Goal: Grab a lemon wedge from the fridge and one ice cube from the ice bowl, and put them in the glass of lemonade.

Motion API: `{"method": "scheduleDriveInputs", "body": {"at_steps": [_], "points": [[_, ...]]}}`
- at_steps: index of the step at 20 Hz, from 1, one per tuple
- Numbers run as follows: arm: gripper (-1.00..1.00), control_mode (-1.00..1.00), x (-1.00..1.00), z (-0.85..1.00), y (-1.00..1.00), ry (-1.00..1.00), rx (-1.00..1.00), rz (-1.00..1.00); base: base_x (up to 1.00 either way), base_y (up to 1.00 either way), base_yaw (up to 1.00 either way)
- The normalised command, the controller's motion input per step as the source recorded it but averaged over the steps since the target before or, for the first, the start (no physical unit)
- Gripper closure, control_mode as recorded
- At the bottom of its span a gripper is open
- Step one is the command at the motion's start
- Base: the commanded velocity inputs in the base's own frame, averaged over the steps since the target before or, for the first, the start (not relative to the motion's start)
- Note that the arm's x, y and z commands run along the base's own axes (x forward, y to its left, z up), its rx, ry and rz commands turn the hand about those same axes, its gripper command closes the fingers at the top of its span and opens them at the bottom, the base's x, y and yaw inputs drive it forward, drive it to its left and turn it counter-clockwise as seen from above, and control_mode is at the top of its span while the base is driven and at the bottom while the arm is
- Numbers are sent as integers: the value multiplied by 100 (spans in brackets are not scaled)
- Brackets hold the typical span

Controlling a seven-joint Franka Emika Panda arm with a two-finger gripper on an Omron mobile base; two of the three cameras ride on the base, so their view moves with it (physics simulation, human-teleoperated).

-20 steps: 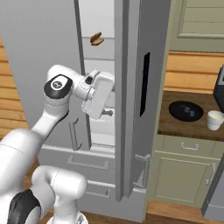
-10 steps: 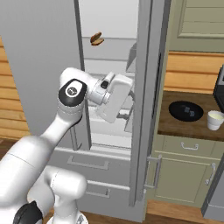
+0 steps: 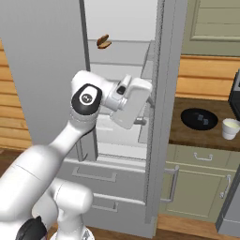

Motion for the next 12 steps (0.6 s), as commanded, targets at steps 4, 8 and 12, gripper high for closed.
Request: {"method": "scheduleDriveInputs", "body": {"at_steps": [4, 8, 12], "points": [[-100, -100, -69, 34, 1, -24, 5, 6, 0, 0, 0], [-100, -100, -55, 39, 41, -17, 5, 9, 0, 0, 0], [-100, -100, -20, 10, 91, -14, 9, 11, 0, 0, 0]]}}
